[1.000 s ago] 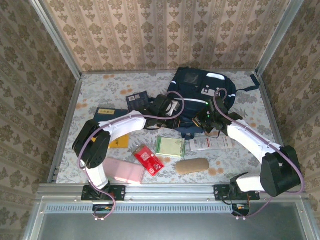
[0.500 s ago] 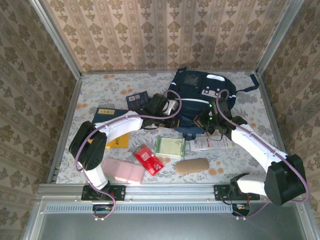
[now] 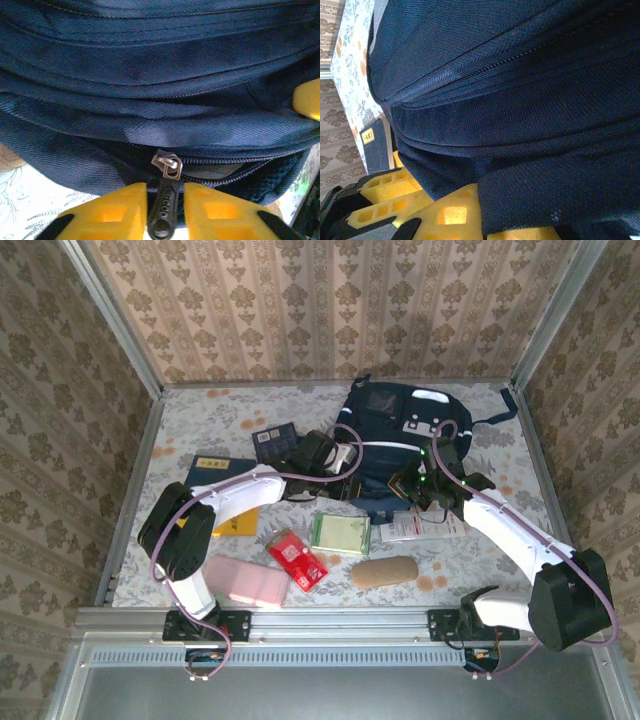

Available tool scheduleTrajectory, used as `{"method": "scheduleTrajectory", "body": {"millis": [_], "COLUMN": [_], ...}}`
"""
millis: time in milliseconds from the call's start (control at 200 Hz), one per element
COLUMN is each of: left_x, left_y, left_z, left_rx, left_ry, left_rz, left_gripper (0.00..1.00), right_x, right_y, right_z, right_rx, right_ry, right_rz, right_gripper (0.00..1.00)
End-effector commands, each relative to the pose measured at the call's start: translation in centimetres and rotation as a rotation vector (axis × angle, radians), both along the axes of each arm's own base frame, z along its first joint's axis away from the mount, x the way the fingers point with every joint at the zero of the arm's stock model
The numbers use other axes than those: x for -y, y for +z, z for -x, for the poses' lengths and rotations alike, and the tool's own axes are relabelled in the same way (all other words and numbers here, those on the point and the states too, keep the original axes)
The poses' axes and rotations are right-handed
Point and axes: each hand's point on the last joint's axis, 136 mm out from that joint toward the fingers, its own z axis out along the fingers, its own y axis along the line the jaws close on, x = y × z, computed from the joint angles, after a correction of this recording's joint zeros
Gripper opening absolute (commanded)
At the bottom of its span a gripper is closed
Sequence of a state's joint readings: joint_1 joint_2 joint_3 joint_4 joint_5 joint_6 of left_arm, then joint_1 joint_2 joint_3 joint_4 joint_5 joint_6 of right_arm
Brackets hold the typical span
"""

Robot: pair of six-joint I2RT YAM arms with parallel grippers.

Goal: Pack books, pencil case, and school supplies into a backpack

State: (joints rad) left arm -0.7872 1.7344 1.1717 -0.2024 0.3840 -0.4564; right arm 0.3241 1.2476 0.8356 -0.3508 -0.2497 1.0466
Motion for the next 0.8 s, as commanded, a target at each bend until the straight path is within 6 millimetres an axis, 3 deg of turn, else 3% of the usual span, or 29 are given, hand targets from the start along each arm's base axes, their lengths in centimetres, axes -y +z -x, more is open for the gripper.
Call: {"method": "scheduleTrajectory", "body": {"millis": [0,205,580,685,795], "left_x": [-0.8,-1.0,0.5,1.0,0.9], "left_y": [-1.4,-1.1,-0.9,-0.8,-1.0], "left_z": [0.1,0.5,0.6,0.4,0.3], "left_rx": [-0.001,0.055,0.124,0.133,0.138], "left_ry": [0.010,-0.026,-0.122,-0.141,-0.153], "left_rz": [-0.097,-0.185,-0.287,-0.300,-0.314], "left_gripper": [0.33,0.42,0.41,0.33,0.14], "right_x": [-0.8,-1.1,-2.3,-2.5,-2.5], "right_y": [2.5,2.5,2.5,2.2,2.2], "right_z": [0.0,0.0,-0.4,-0.5,-0.6], "right_rx": [0.068,0.061,0.048,0.039,0.043], "right_ry": [0.040,0.047,0.084,0.088,0.097], "right_rz": [-0.057,-0.071,-0.108,-0.107,-0.098], "right_gripper": [0.00,0.00,0.00,0.00,0.00]}}
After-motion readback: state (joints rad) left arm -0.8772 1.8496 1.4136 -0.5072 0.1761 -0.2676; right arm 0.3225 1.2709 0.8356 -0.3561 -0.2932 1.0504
